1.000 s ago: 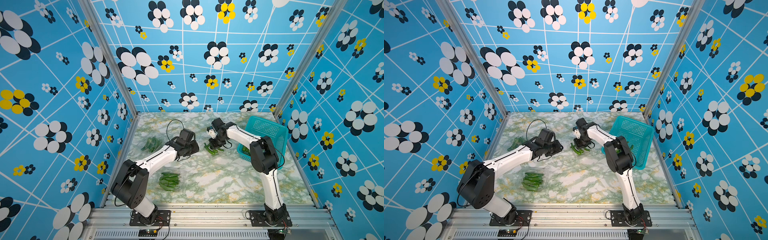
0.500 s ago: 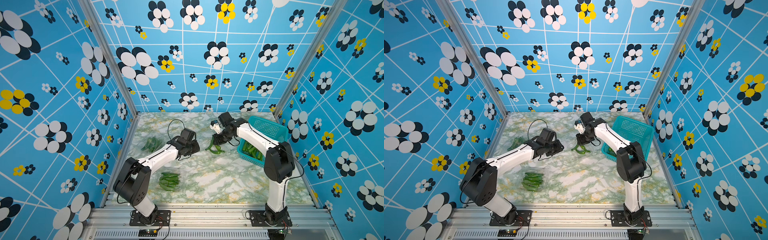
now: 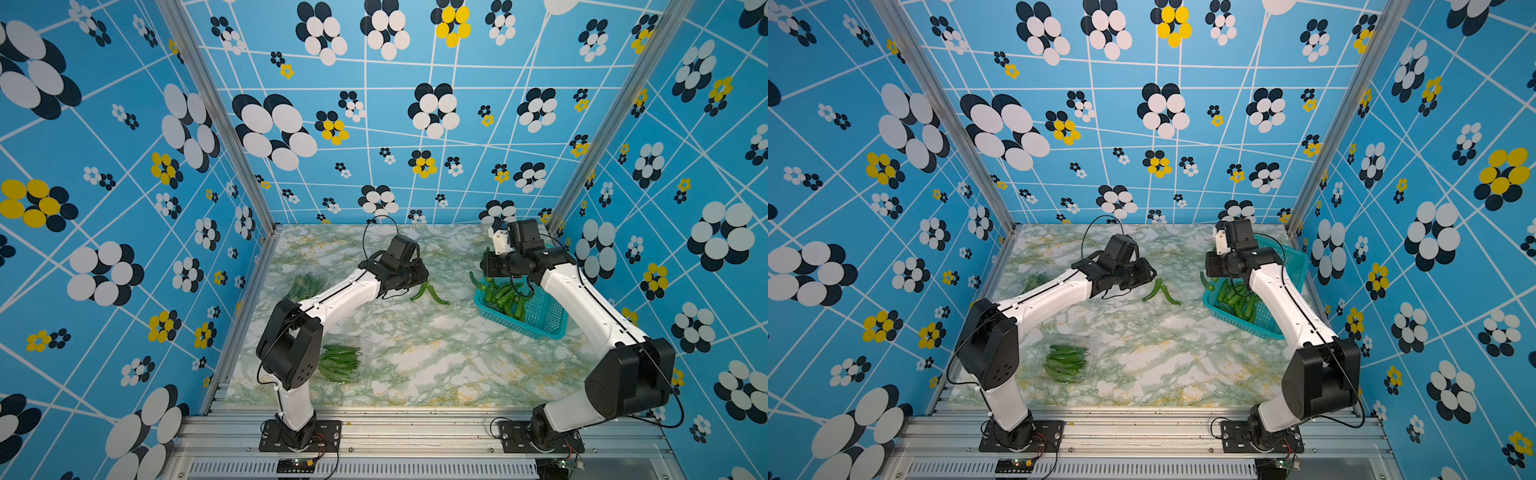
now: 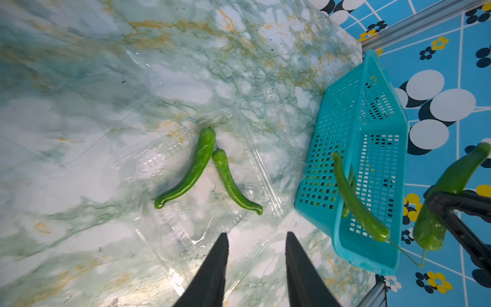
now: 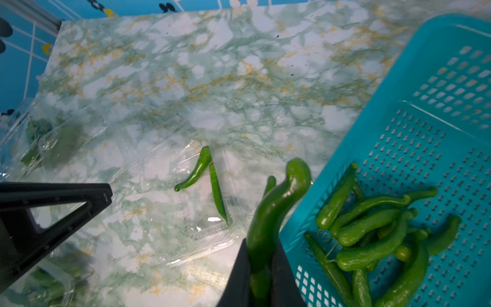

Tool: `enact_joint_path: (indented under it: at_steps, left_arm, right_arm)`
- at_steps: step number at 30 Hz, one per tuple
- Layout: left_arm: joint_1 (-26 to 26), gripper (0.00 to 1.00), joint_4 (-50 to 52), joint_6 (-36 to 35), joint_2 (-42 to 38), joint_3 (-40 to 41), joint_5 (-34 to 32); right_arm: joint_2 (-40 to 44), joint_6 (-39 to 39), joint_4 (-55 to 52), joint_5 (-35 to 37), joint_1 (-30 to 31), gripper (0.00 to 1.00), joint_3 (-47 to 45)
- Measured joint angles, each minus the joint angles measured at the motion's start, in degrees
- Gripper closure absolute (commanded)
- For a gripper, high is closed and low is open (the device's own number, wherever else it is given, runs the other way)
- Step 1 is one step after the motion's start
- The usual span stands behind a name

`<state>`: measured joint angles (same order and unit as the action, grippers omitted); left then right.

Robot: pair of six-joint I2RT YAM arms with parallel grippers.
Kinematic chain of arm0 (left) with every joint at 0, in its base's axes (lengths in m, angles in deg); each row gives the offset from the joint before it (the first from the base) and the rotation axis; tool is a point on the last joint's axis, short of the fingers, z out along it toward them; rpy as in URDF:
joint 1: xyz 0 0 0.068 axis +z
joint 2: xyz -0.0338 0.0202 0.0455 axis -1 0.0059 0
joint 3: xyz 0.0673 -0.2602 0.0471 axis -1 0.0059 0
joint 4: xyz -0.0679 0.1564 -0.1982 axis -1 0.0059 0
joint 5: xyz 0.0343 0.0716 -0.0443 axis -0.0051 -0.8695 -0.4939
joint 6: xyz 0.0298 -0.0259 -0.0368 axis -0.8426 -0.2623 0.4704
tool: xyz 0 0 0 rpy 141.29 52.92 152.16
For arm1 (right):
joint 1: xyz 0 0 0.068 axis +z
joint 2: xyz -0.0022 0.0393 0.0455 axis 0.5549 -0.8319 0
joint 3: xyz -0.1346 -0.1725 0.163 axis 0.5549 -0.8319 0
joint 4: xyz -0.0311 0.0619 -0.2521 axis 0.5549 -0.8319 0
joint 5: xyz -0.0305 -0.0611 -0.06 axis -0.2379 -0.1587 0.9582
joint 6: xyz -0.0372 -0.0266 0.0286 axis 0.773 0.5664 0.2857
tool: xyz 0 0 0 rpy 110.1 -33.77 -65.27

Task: Take small green peppers out of containers
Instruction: Place the green pepper in the basket.

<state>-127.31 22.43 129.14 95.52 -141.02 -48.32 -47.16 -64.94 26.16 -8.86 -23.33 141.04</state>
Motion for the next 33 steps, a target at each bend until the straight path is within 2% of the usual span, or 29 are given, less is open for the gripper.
enact_joint_path:
  at_steps: [5, 9, 14, 18, 22, 25, 27, 33]
  left_arm:
    - [-2.9, 0.62, 1.9, -0.6, 6.1, -9.2, 1.6]
    - [-4.5, 0.62, 3.4, -1.0, 10.8, -16.3, 3.2]
    - [-5.6, 0.62, 4.3, -1.1, 16.2, -23.0, 4.6]
    - [-6.4, 0.62, 5.2, -1.4, 20.2, -26.5, 5.0]
    - [-6.8, 0.62, 5.1, -1.4, 23.8, -28.3, 6.1]
    - [-6.9, 0.62, 5.5, -1.4, 24.6, -28.3, 6.3]
    - [-6.9, 0.62, 5.4, -1.4, 24.5, -28.3, 6.4]
    - [-6.3, 0.61, 3.8, -1.4, 21.9, -22.1, 6.3]
  right_arm:
    - [5.6, -2.5, 2.7, 2.6, -4.9, 0.92, -3.0]
    - [6.7, -4.3, 4.5, 3.4, -9.1, 0.92, -4.4]
    - [2.9, -6.8, 7.8, 3.9, -11.9, 0.93, -6.9]
    - [-3.9, -8.5, 10.3, 4.4, -12.0, 0.92, -7.2]
    - [-9.7, -9.6, 10.6, 4.4, -12.0, 0.82, -6.5]
    - [-11.8, -10.4, 10.4, 4.5, -12.0, 0.64, -5.8]
    - [-12.3, -10.6, 10.3, 4.4, -12.0, 0.57, -5.2]
    - [-12.5, -10.8, 10.1, 4.0, -12.0, 0.53, -4.5]
